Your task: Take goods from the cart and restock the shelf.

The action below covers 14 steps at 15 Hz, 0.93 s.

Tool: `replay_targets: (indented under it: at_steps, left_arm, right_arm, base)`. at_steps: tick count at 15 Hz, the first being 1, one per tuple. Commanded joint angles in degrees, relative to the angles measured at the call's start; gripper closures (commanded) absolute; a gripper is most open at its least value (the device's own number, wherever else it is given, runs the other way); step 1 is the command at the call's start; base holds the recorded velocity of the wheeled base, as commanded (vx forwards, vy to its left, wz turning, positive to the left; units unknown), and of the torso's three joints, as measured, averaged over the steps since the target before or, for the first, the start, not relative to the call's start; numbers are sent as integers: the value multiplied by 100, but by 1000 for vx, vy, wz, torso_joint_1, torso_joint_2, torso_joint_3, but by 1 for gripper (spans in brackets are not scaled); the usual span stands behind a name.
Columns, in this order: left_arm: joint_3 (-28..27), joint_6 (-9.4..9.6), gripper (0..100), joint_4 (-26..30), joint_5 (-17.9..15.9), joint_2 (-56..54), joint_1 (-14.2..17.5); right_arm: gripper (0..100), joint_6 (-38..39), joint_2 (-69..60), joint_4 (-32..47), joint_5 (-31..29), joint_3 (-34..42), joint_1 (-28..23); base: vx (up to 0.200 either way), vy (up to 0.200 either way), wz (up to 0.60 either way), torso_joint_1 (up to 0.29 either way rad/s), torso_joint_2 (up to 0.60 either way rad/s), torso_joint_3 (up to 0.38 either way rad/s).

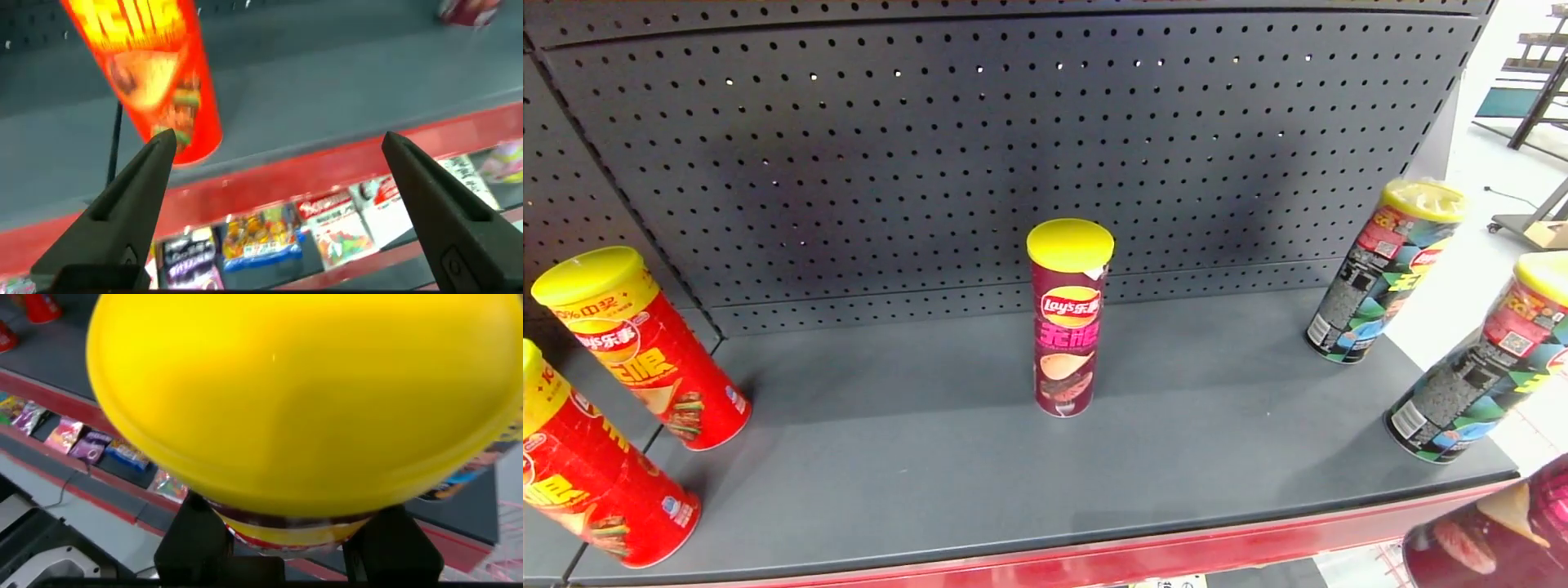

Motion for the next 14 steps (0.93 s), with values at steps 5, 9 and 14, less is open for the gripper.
replay_targets:
  at_steps: [5, 9, 14]
  left_arm:
    - [-3210, 694, 0, -423, -1852, 5008, -1503]
    - [-4529, 711, 0, -1381, -2362, 7478, -2171]
    - [-5680, 1256, 0, -1398, -2801, 9007, -2549]
  right_arm:
    - [100, -22, 428, -29, 63, -47, 28]
    - [100, -22, 384, -29, 54, -29, 11]
    - [100, -22, 393, -38, 28, -143, 2]
  base:
    - [0, 0, 0, 0, 0, 0]
    - [0, 0, 0, 0, 0, 0]
    - [0, 0, 0, 0, 0, 0]
